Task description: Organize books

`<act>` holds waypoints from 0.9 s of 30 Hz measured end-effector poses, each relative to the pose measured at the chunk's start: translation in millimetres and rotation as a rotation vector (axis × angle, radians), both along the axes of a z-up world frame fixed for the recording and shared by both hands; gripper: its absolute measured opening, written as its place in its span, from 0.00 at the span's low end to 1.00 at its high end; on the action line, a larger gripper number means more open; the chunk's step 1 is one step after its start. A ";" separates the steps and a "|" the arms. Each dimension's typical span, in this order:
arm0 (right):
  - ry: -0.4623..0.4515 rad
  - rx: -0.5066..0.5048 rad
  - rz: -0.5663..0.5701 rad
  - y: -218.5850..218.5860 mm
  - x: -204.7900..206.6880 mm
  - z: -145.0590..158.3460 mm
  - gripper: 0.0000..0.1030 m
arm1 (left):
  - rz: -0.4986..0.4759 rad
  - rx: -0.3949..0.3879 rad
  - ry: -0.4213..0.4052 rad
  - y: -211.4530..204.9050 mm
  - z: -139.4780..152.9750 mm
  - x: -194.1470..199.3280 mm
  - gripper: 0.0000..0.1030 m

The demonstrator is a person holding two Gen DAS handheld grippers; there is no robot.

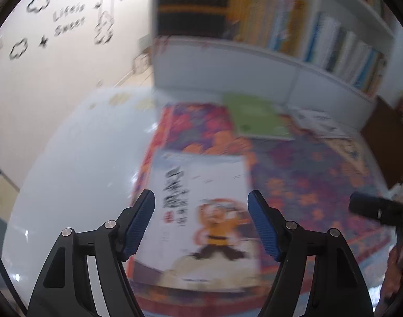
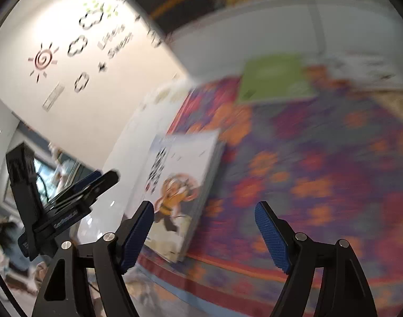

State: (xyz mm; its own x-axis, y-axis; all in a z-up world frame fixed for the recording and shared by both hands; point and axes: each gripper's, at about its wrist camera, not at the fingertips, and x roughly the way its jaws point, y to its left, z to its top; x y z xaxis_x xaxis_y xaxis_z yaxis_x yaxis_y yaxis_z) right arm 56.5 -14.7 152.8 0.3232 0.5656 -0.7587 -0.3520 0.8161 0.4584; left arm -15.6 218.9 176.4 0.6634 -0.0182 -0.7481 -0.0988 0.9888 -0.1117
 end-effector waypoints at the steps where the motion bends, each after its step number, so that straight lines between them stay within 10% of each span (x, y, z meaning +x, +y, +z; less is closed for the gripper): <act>1: -0.031 -0.013 -0.049 -25.2 -5.8 19.1 0.75 | -0.019 -0.001 -0.019 -8.9 12.5 -2.6 0.75; 8: -0.196 -0.040 -0.287 -161.0 -20.1 123.1 0.76 | -0.163 0.063 -0.213 -88.4 118.3 0.7 0.99; 13: -0.230 -0.061 -0.292 -214.6 11.2 148.9 0.87 | -0.236 -0.054 -0.244 -142.6 136.9 56.9 0.99; 20: -0.224 -0.017 -0.398 -279.1 94.9 77.8 0.87 | -0.181 -0.074 -0.257 -206.9 60.8 163.1 0.99; 27: -0.123 0.057 -0.477 -314.6 178.7 -33.5 0.84 | -0.145 -0.217 -0.042 -237.8 -80.7 260.9 0.98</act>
